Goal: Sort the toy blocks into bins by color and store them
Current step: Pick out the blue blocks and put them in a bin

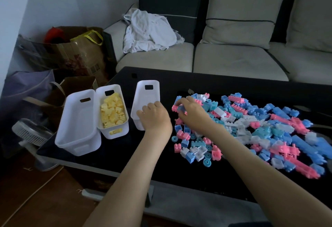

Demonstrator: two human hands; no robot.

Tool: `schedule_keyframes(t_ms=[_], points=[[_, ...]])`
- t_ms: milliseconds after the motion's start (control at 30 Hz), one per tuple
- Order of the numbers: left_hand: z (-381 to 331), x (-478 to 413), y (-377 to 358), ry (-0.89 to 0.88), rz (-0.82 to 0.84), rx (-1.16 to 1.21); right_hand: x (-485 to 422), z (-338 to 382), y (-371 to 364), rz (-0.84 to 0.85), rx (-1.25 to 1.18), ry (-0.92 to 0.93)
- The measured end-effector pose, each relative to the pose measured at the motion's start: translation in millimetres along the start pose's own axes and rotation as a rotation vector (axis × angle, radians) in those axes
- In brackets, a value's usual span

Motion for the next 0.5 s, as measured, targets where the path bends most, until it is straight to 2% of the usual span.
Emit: schedule_keyframes(t_ms=[67, 100, 167, 233, 333, 500], points=[[-12.0, 6.6, 9.0, -0.128, -0.067, -0.003, 10.1, -7.0, 14.7, -0.004, -0.037, -0.035], [-17.6, 9.7, 10.5, -0.226, -0.031, 0.027, 15.5, -11.8, 20.8, 0.002, -0.034, -0.065], [-24.6, 19.2, 7.1, -0.398, 0.179, 0.139, 26.7, -22.5, 30.1, 0.025, -0.029, -0.141], [-27.4, 33.1, -1.5, -0.478, 0.334, 0.228, 38.6, -32.6, 37.1, 0.049, -0.045, -0.211], [-33.2, 54.7, -17.1, -0.504, 0.257, 0.283, 56.3, -44.4, 45.3, 0.076, -0.034, -0.254], [-37.2, 65.7, -32.0, -0.591, 0.136, 0.143, 74.4, -57.2, 56.4, 0.190, 0.059, -0.284]])
Point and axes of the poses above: each hand's wrist, its own x-axis away from the middle knuckle, its own y-axis out of the back of the hand, z = x × y, the point moved 3 cm from there along -x, towards the middle knuckle, and after that the axes turned 15 degrees about -y, right-handed, at the moved point
